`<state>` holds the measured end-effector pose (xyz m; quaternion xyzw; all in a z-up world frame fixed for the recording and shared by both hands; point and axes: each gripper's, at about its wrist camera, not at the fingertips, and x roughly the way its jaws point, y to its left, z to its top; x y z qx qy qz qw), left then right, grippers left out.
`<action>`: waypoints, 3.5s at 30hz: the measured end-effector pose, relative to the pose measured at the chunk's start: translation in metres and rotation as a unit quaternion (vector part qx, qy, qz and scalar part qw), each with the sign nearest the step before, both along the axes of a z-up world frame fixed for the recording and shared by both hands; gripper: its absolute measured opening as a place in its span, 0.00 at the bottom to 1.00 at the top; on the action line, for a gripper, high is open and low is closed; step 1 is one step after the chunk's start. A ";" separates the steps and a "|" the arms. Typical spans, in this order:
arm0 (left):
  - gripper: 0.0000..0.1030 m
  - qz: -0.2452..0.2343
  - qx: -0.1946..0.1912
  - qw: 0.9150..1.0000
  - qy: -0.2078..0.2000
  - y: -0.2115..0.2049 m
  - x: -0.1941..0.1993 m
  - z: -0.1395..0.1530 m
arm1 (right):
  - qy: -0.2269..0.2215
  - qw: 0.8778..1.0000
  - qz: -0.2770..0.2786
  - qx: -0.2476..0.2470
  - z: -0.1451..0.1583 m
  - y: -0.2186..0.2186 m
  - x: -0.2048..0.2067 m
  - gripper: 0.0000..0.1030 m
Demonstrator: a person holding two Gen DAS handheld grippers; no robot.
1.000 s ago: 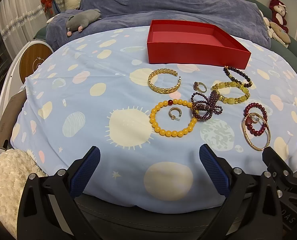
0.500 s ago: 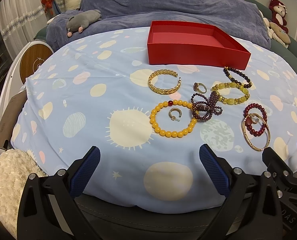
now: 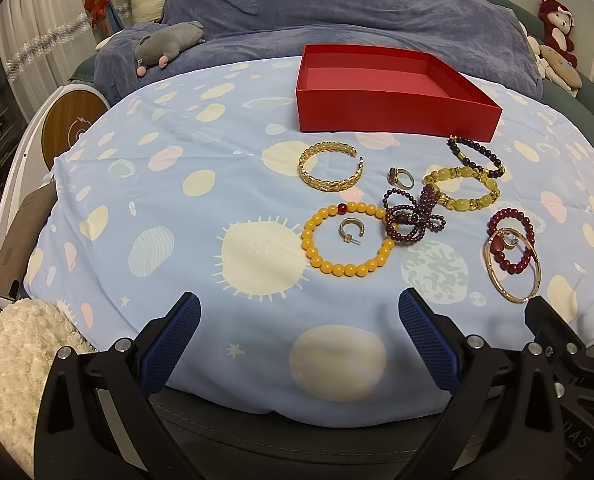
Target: Organize jewelry
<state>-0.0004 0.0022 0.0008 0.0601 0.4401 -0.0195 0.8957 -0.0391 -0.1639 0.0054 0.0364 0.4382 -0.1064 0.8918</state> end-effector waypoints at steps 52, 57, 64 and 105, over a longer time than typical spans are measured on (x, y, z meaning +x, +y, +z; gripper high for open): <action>0.92 0.000 0.001 1.000 0.001 0.000 -0.001 0.000 | 0.000 1.000 -0.001 -0.002 0.001 0.000 0.000 0.94; 0.92 0.000 0.000 1.000 0.001 0.000 0.000 0.000 | 0.000 1.000 -0.001 -0.001 0.001 0.000 0.000 0.94; 0.93 0.007 -0.009 1.000 0.012 0.008 0.002 -0.003 | 0.005 1.000 -0.002 0.007 0.001 0.000 0.000 0.94; 0.90 0.000 -0.002 0.999 0.034 -0.019 0.115 -0.016 | 0.016 0.999 -0.007 0.030 0.007 -0.031 0.034 0.93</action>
